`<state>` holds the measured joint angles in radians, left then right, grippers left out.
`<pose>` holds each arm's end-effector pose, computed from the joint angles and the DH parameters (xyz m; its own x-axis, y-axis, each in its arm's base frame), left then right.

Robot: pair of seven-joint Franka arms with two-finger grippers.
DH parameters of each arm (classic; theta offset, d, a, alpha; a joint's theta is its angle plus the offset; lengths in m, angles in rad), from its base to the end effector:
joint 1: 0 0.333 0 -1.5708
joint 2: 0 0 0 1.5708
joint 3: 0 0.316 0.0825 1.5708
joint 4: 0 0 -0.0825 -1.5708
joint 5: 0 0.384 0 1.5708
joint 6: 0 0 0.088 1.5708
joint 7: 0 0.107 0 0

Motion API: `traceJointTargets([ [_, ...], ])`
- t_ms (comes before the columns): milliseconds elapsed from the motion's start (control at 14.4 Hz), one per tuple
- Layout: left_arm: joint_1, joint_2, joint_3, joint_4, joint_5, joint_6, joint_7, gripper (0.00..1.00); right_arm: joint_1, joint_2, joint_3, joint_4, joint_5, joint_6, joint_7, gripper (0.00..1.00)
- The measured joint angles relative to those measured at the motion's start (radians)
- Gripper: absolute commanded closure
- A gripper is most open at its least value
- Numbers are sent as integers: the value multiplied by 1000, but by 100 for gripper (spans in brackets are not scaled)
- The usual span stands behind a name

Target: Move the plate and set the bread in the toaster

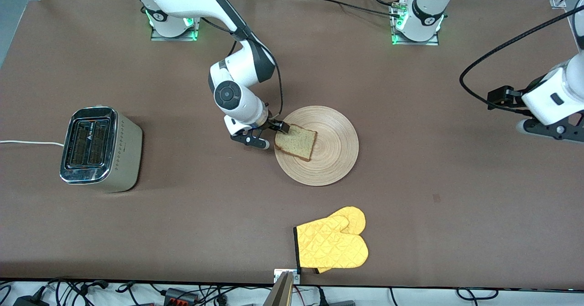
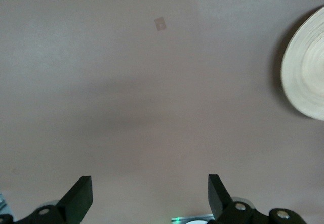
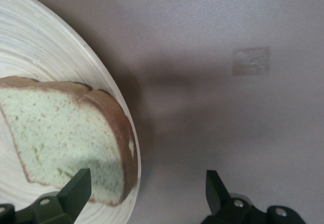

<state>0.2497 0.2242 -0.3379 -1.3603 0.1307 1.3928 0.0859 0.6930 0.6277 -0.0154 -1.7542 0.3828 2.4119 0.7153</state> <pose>0.5996 -0.0138 0.5847 0.9711 -0.1542 -0.1824 -0.1642 -0.9856 -0.0414 0.5186 0.4212 0.2147 0.9415 -0.2930 -0.1667 -0.3217 -0.9286 -0.1849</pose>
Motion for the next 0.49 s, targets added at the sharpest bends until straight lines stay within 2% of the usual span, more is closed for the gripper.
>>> traceJointTargets([
  [208, -121, -69, 199, -54, -65, 55, 0, 0, 1, 10, -1, 1, 1, 14, 1, 30],
  [347, -164, -132, 270, -153, -87, 154, 0, 0, 3, 10, -1, 4, 4, 16, 2, 46],
  [486, -199, -186, 310, -258, -94, 248, 0, 0, 4, 10, -1, 4, 5, 17, 8, 57],
])
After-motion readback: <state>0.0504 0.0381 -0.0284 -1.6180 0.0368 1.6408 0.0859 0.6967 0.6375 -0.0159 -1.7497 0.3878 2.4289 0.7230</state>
